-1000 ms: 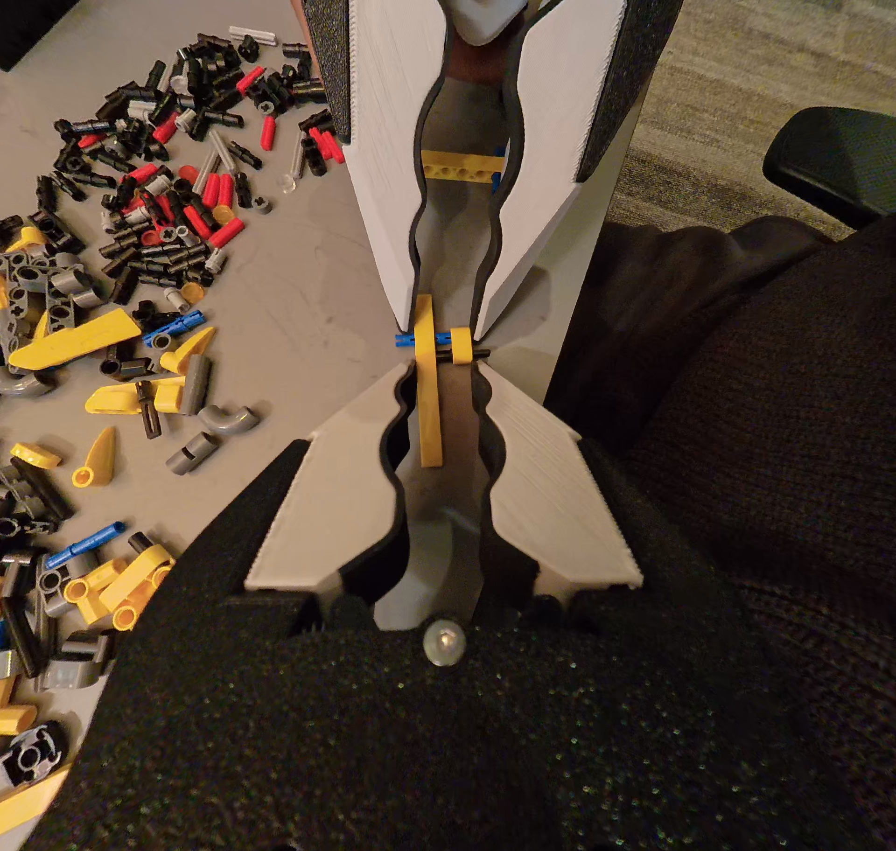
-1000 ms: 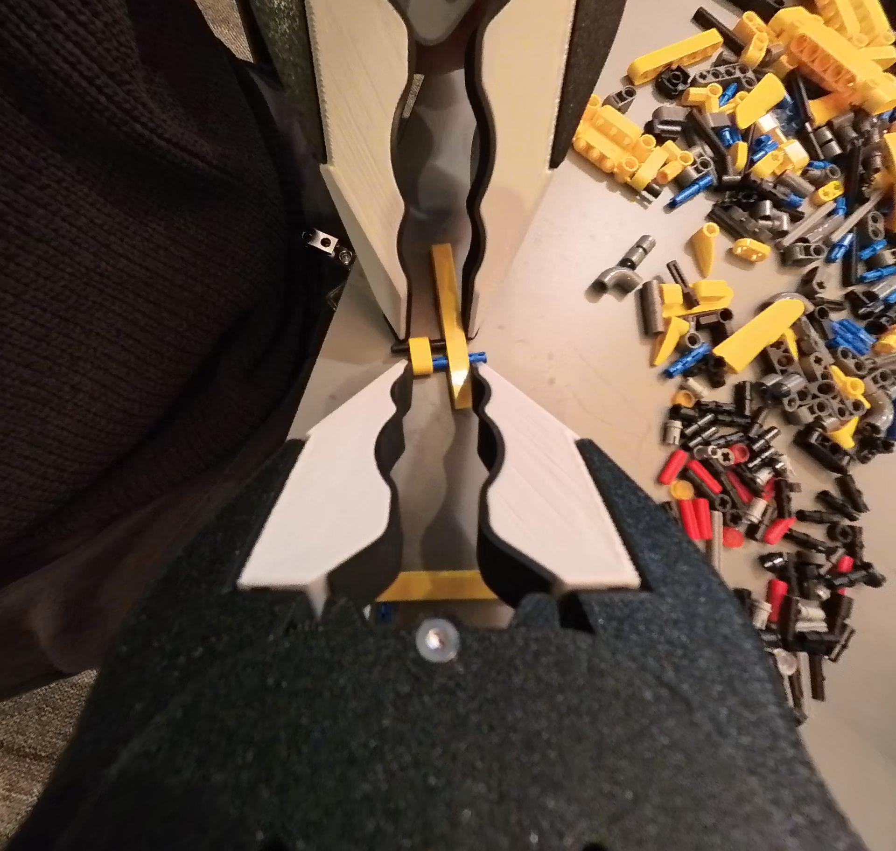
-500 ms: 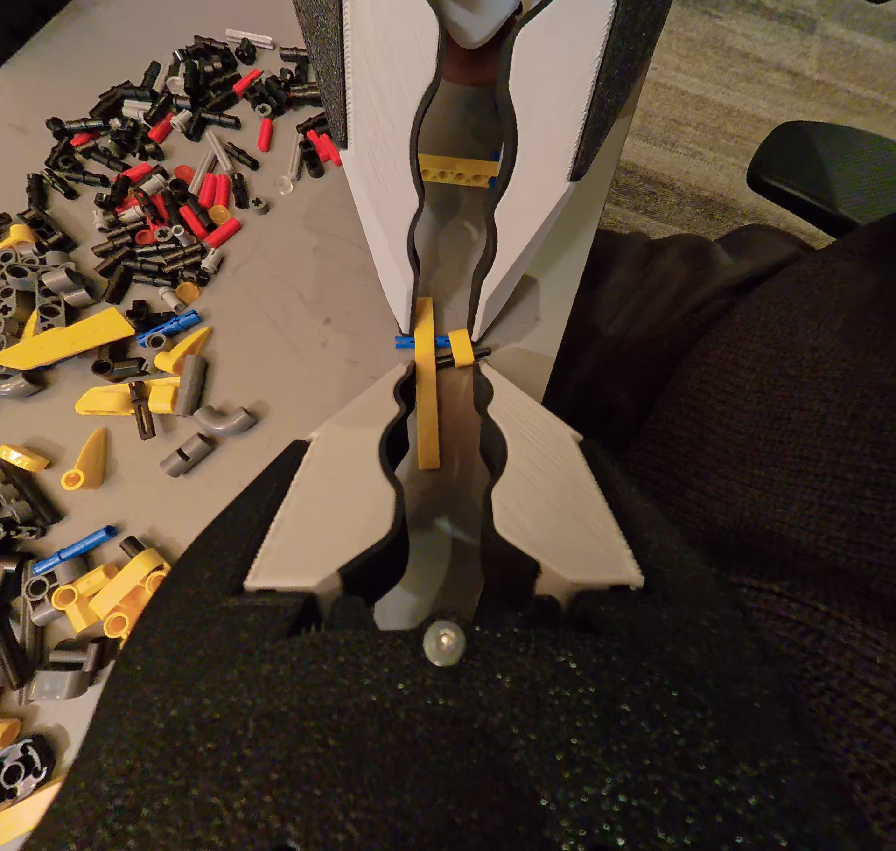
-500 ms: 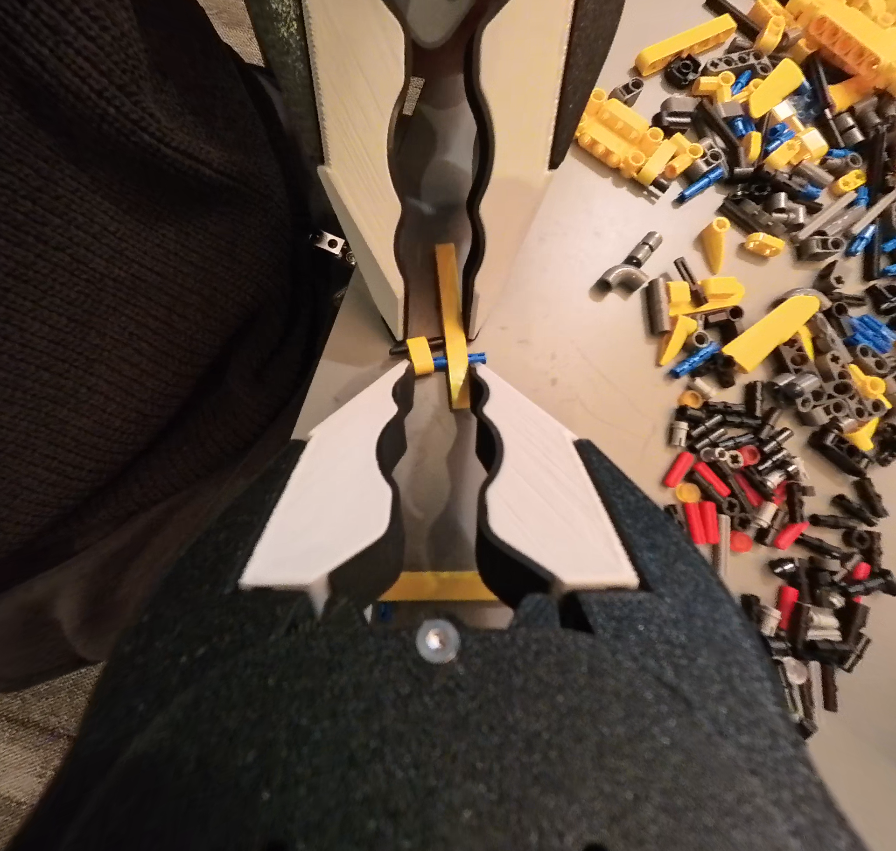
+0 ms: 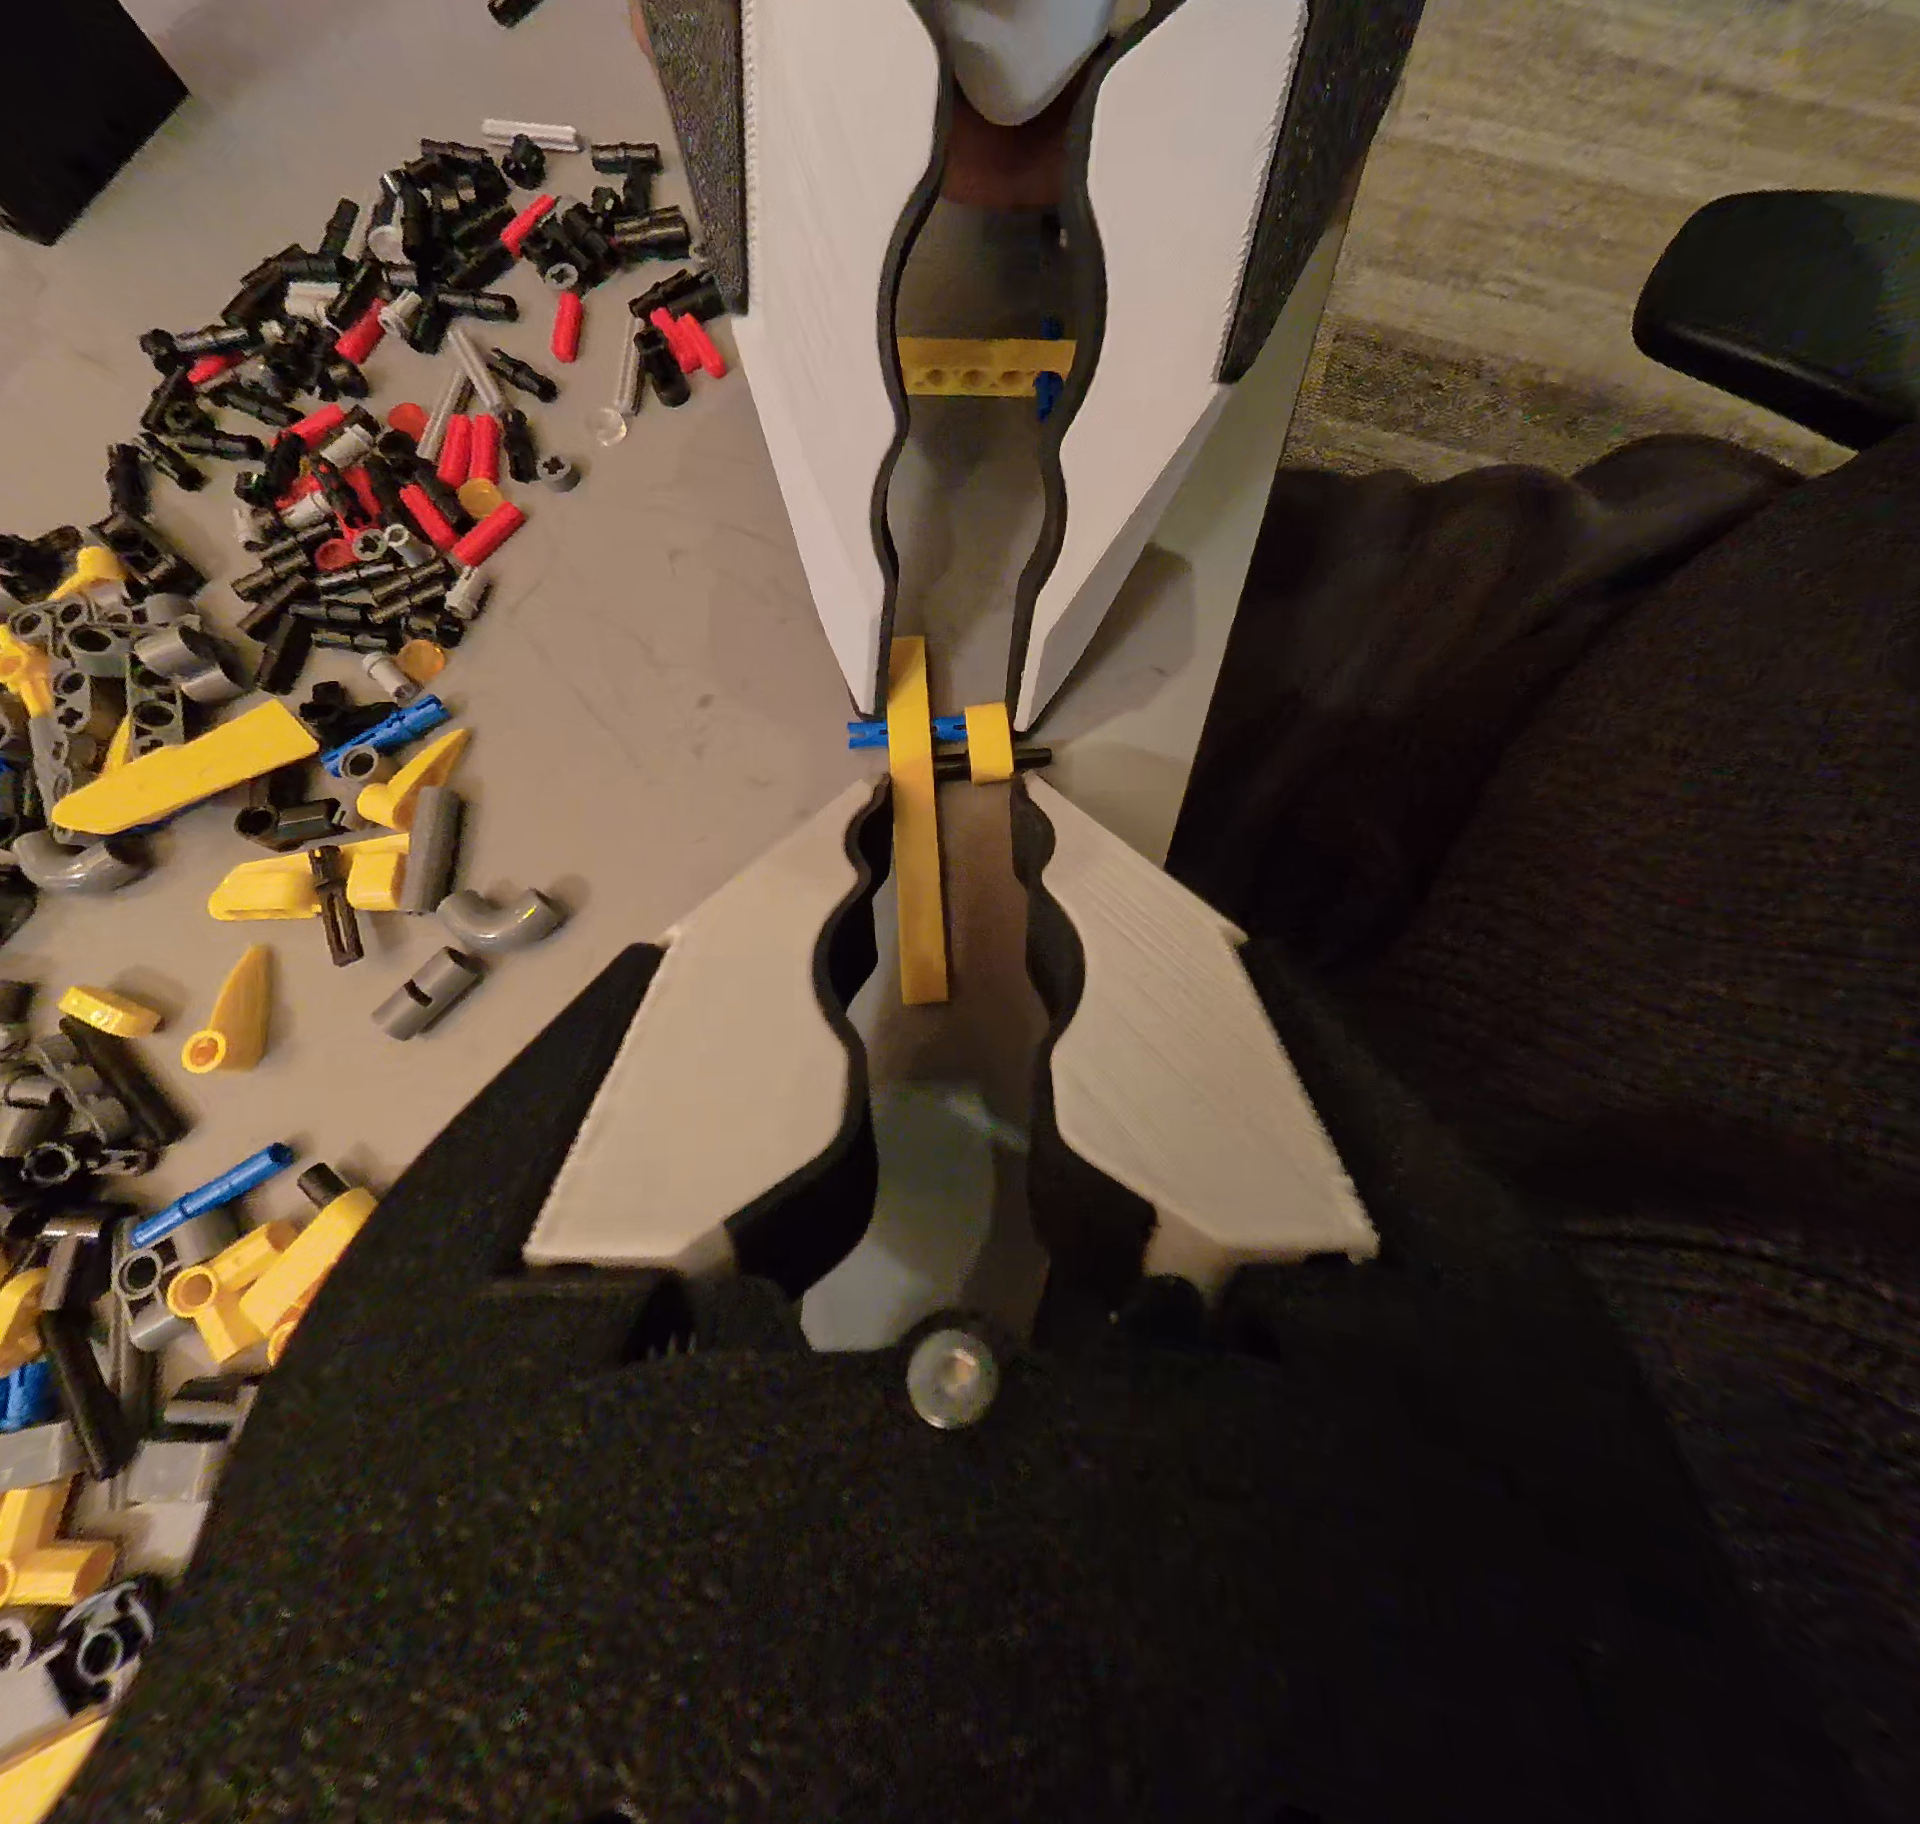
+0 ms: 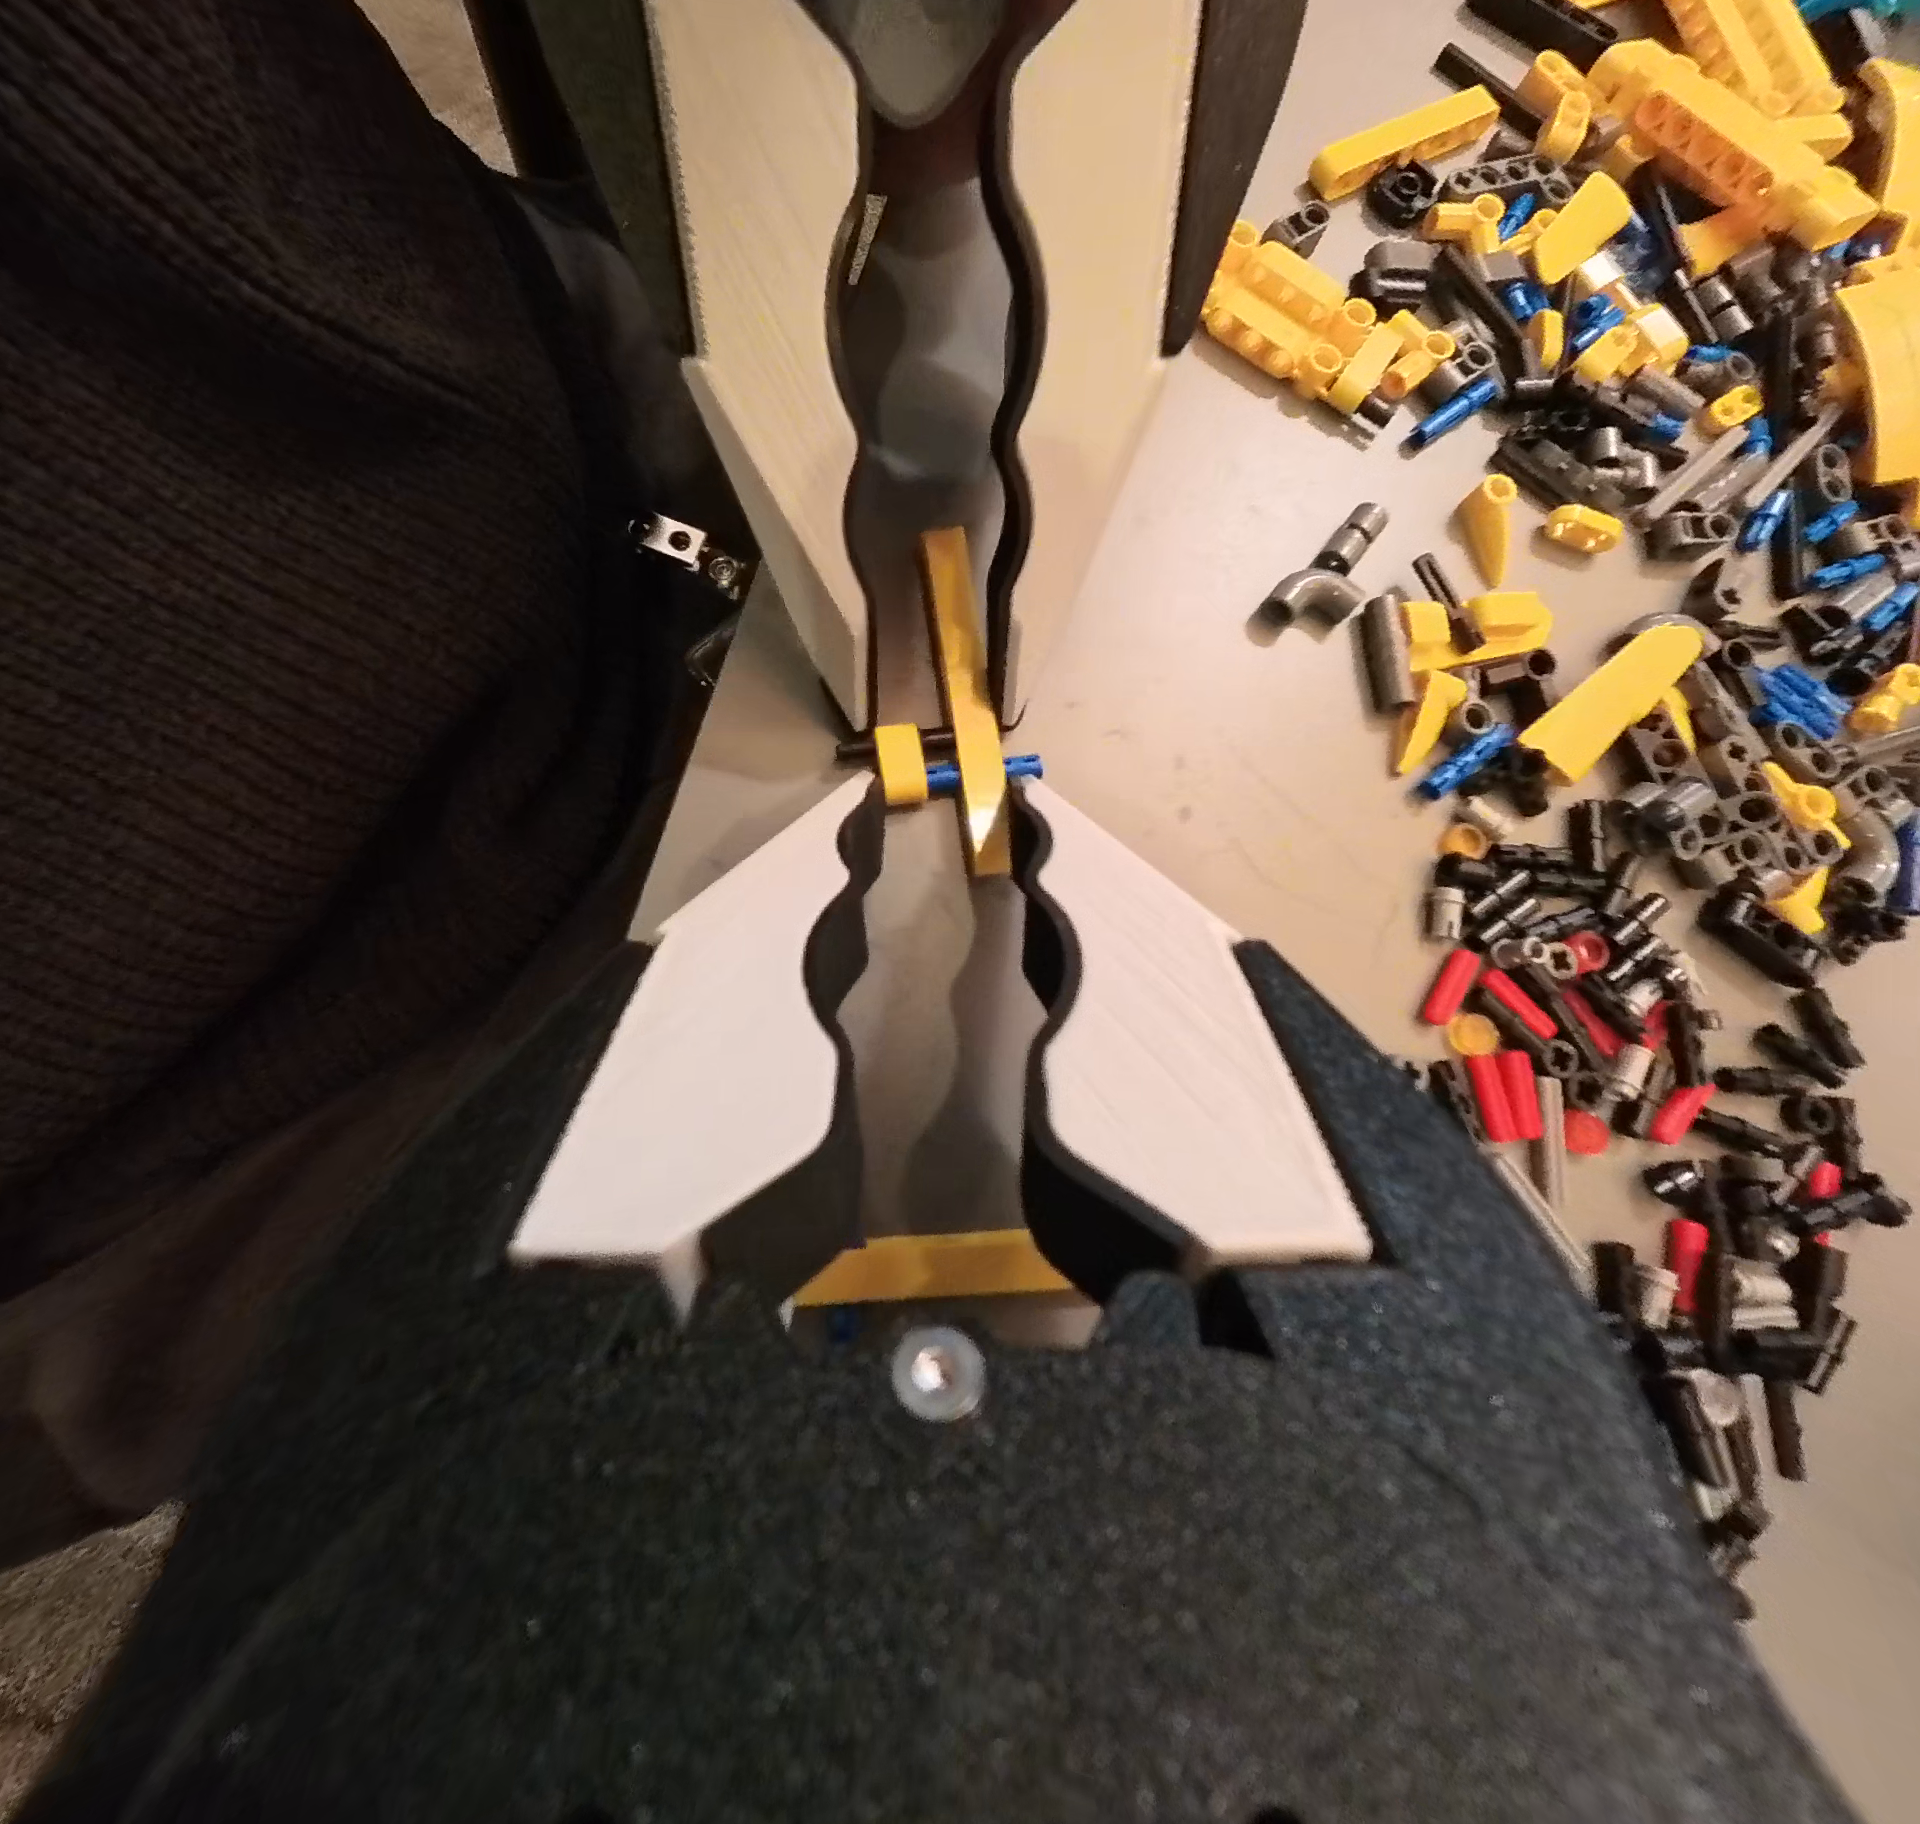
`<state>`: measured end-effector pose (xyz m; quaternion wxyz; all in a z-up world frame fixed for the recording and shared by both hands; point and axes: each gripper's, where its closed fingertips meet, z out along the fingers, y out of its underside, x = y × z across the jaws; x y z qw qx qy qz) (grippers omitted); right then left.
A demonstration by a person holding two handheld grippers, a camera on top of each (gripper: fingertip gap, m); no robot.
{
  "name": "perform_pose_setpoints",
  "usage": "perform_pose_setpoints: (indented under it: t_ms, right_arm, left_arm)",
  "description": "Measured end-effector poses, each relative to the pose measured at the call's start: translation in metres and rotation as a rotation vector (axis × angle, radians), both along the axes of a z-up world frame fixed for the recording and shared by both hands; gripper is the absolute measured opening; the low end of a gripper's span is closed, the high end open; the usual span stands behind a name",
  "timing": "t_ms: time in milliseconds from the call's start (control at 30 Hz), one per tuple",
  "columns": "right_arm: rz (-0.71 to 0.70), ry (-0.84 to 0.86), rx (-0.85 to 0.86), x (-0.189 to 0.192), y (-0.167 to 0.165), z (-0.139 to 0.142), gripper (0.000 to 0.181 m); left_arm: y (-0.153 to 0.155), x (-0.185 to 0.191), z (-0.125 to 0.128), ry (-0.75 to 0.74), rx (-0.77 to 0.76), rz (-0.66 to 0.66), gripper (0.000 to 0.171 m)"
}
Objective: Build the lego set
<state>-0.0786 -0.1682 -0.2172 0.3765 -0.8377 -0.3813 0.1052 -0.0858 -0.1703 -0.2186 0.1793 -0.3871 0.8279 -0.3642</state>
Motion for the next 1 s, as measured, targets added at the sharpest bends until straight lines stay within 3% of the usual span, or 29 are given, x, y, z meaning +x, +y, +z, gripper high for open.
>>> perform_pose_setpoints:
  t_ms: [633, 700, 1000]
  right_arm:
    - [0.012, -0.022, 0.018, -0.0005, -0.0003, 0.0003, 0.023]
    - [0.027, -0.016, 0.009, -0.0037, -0.0024, 0.0003, 0.023]
    - [-0.017, 0.023, 0.015, -0.0022, -0.0029, 0.0008, 0.021]
  left_arm:
    - [0.0001, 0.0004, 0.0005, 0.029, -0.036, 0.012, 0.018]
    - [0.0018, 0.0005, 0.0005, 0.019, -0.027, 0.013, 0.006]
    - [0.0040, 0.0012, 0.0004, 0.016, -0.025, 0.030, 0.010]
